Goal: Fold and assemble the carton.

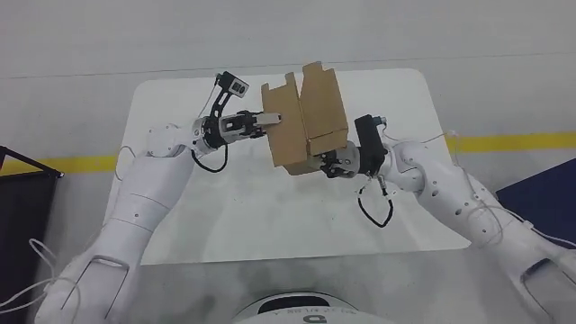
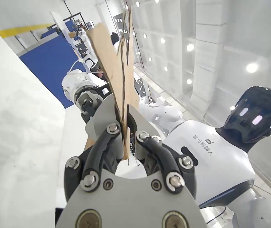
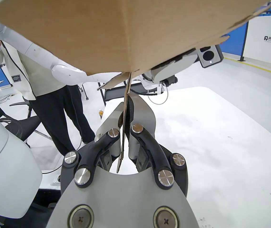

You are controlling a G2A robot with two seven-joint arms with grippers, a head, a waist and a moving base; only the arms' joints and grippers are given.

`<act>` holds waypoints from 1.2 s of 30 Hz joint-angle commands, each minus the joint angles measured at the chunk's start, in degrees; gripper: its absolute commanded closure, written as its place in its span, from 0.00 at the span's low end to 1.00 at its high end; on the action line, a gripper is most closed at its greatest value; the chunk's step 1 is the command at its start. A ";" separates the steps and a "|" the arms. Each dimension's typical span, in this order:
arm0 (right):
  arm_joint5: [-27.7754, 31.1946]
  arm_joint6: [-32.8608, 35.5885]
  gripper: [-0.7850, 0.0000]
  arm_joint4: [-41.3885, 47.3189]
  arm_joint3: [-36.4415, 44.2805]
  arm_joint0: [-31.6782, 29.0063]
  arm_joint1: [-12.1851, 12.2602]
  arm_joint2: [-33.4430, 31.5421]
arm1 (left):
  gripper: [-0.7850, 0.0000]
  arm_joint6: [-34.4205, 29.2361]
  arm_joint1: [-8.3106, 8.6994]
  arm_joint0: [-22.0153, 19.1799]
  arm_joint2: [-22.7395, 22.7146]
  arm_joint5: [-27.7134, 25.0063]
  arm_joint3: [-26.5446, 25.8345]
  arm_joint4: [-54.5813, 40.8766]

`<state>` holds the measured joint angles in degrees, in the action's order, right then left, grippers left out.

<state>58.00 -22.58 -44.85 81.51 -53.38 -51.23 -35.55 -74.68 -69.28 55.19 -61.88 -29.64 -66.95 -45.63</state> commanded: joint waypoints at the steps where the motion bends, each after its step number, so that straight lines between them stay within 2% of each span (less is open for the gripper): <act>1: 0.00 0.44 0.85 1.02 -0.34 0.44 0.22 0.53 | 1.00 0.86 0.09 0.38 -0.59 -0.83 -0.84 0.52; 2: 0.00 0.60 0.52 1.39 -0.42 0.61 0.34 0.75 | 1.00 1.22 0.13 0.59 -0.95 -1.19 -1.32 0.41; 3: 0.00 0.63 0.00 1.84 -0.42 0.73 0.48 0.93 | 1.00 1.49 0.17 0.87 -1.37 -1.46 -1.64 -0.02; 7: 0.00 -1.01 0.00 2.54 0.20 0.68 1.41 0.58 | 1.00 2.37 0.53 1.64 -4.07 -2.34 -1.78 -2.04; 11: 0.00 -5.76 0.00 1.36 1.32 -1.04 3.32 -1.78 | 1.00 2.70 1.14 2.83 -7.71 -2.67 -1.17 -4.46; 15: 0.00 -14.09 0.00 -0.41 2.39 -4.67 5.75 -5.60 | 1.00 3.01 1.54 4.07 -11.04 -2.75 0.91 -8.27; 19: 0.00 -23.71 0.00 1.63 4.54 -9.64 7.92 -9.51 | 1.00 3.75 1.68 4.50 -12.07 -3.59 1.75 -6.95; 21: 0.00 -23.71 0.00 5.82 5.56 -11.64 8.48 -10.97 | 1.00 5.37 1.86 4.36 -12.41 -5.34 2.34 -2.73; 25: 0.00 -23.71 0.00 5.82 5.56 -11.64 8.48 -10.97 | 1.00 11.37 2.34 4.81 -13.45 -11.33 2.40 9.27; 28: 0.00 -23.71 0.00 5.82 5.56 -11.64 8.48 -10.97 | 1.00 16.14 2.71 6.17 -14.29 -15.64 0.10 18.88; 31: 0.00 -23.70 0.00 6.20 6.39 -11.67 8.38 -11.08 | 1.00 18.88 2.82 7.78 -14.46 -15.63 -2.87 21.46; 36: 0.00 -21.02 0.00 12.60 6.58 -11.63 7.24 -10.30 | 1.00 17.93 3.31 8.89 -14.55 -13.82 -6.22 24.32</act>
<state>58.00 -44.99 -33.90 88.37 -65.33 -43.72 -46.56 -56.25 -66.10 63.88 -76.46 -43.72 -72.50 -22.30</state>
